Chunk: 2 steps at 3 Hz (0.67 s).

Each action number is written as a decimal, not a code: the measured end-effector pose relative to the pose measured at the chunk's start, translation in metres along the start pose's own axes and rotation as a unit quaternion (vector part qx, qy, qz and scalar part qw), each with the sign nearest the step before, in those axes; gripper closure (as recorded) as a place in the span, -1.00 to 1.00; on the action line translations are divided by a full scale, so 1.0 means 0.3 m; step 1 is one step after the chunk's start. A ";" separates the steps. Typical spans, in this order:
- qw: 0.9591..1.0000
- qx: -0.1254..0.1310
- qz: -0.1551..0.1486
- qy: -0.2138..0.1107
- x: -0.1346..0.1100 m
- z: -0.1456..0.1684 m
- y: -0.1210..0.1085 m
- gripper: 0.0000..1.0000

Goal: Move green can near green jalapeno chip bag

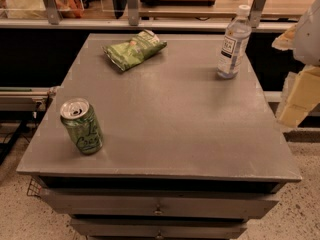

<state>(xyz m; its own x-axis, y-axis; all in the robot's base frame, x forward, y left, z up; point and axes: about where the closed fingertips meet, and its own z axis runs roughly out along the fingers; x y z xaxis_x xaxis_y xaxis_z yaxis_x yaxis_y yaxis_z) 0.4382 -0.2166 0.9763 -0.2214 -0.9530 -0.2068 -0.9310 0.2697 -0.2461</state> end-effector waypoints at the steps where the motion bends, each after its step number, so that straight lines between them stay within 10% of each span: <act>1: 1.000 0.001 0.000 -0.003 -0.003 -0.002 -0.001 -1.00; 2: 0.998 -0.021 0.019 -0.053 -0.033 0.047 0.002 -1.00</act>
Offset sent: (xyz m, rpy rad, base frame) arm 0.0219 0.0396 -0.0416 0.4549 0.1007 -0.0031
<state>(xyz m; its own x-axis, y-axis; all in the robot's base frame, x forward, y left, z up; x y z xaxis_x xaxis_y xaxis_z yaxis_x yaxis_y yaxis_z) 0.4438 -0.2050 0.9649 -0.2264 -0.9219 -0.3144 -0.9347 0.2964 -0.1961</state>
